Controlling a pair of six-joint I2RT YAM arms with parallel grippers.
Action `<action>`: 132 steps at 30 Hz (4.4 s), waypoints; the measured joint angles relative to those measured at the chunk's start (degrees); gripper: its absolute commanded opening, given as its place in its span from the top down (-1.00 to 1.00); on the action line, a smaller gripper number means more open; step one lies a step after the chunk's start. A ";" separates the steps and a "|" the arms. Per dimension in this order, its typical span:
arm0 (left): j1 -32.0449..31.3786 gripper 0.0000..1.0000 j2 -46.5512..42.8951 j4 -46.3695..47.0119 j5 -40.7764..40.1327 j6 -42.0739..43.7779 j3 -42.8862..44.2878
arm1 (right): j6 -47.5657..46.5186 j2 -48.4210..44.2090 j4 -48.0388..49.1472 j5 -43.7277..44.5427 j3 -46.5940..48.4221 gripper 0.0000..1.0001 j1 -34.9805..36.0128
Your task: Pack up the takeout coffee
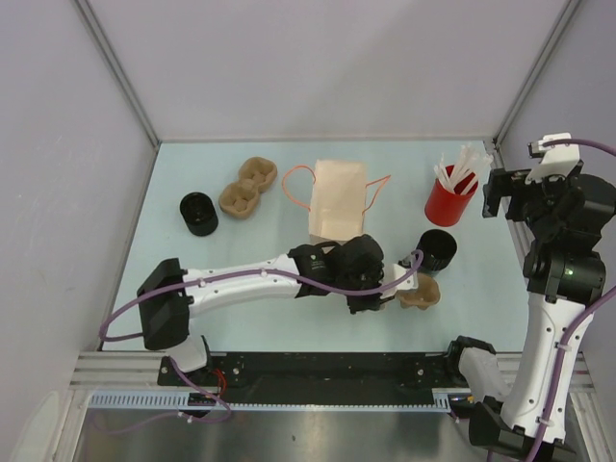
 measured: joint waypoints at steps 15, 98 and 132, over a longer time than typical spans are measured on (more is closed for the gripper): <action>2.36 0.93 5.46 2.23 -12.76 -4.48 0.00 | -2.56 -1.60 -3.54 -10.62 -0.37 -1.00 0.61; 46.25 -0.99 -38.29 -11.43 -7.17 8.55 -0.98 | 0.96 42.10 6.47 -0.39 -4.83 -0.71 42.58; 61.02 -0.99 -38.14 -12.96 -3.50 4.00 -2.14 | 1.20 55.71 13.14 4.72 -4.81 -0.27 47.30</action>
